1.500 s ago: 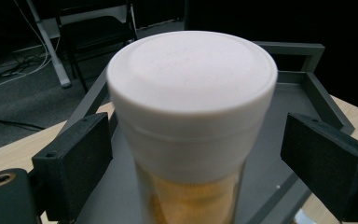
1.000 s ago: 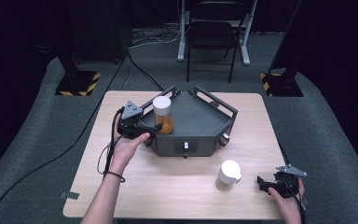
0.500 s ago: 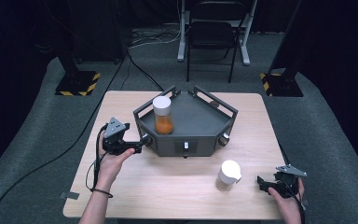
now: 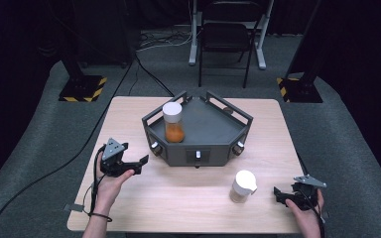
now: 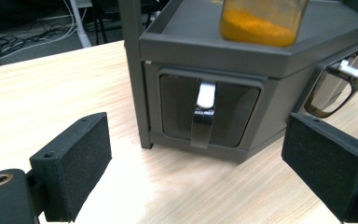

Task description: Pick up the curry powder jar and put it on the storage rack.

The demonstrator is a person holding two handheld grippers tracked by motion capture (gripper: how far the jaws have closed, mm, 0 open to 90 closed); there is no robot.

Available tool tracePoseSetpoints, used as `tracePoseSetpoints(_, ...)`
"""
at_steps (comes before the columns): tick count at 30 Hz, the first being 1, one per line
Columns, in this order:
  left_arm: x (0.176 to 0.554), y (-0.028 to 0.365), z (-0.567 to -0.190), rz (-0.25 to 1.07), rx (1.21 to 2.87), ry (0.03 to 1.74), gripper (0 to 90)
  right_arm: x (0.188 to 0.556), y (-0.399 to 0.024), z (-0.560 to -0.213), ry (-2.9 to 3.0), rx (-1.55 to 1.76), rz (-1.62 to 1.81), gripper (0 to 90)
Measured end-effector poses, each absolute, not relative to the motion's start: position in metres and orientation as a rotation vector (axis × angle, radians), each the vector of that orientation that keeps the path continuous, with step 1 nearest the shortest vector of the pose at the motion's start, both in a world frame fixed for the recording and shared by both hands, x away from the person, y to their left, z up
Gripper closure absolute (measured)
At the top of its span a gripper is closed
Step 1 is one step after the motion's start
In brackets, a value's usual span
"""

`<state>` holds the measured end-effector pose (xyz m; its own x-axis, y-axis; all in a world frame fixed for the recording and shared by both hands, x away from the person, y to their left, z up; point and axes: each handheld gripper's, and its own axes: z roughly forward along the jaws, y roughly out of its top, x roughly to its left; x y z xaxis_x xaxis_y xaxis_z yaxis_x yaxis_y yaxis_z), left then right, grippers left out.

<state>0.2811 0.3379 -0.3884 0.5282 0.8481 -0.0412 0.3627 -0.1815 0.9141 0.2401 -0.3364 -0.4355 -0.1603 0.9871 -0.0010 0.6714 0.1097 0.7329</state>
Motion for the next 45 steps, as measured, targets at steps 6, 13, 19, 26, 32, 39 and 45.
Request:
tracePoseSetpoints(6, 0.276, 0.344, -0.405, 0.604, 1.772, 1.041, 8.1, 0.240, -0.337, -0.436, 1.894, 1.607, 0.825, 0.0)
tracePoseSetpoints(13, 0.273, 0.350, -0.421, 0.598, 1.774, 1.088, 8.2, 0.240, -0.336, -0.436, 1.892, 1.608, 0.824, 0.0)
tracePoseSetpoints(19, 0.274, 0.354, -0.432, 0.583, 1.781, 1.125, 8.2, 0.240, -0.336, -0.436, 1.892, 1.608, 0.824, 0.0)
tracePoseSetpoints(26, 0.273, 0.358, -0.443, 0.563, 1.804, 1.165, 8.2, 0.240, -0.336, -0.436, 1.890, 1.610, 0.823, 0.0)
tracePoseSetpoints(32, 0.276, 0.362, -0.450, 0.538, 1.825, 1.204, 8.2, 0.240, -0.336, -0.436, 1.890, 1.610, 0.823, 0.0)
tracePoseSetpoints(39, 0.280, 0.358, -0.450, 0.542, 1.877, 1.254, 8.3, 0.240, -0.336, -0.436, 1.890, 1.610, 0.823, 0.0)
tracePoseSetpoints(45, 0.285, 0.349, -0.443, 0.539, 1.962, 1.279, 8.3, 0.240, -0.336, -0.436, 1.891, 1.609, 0.822, 0.0)
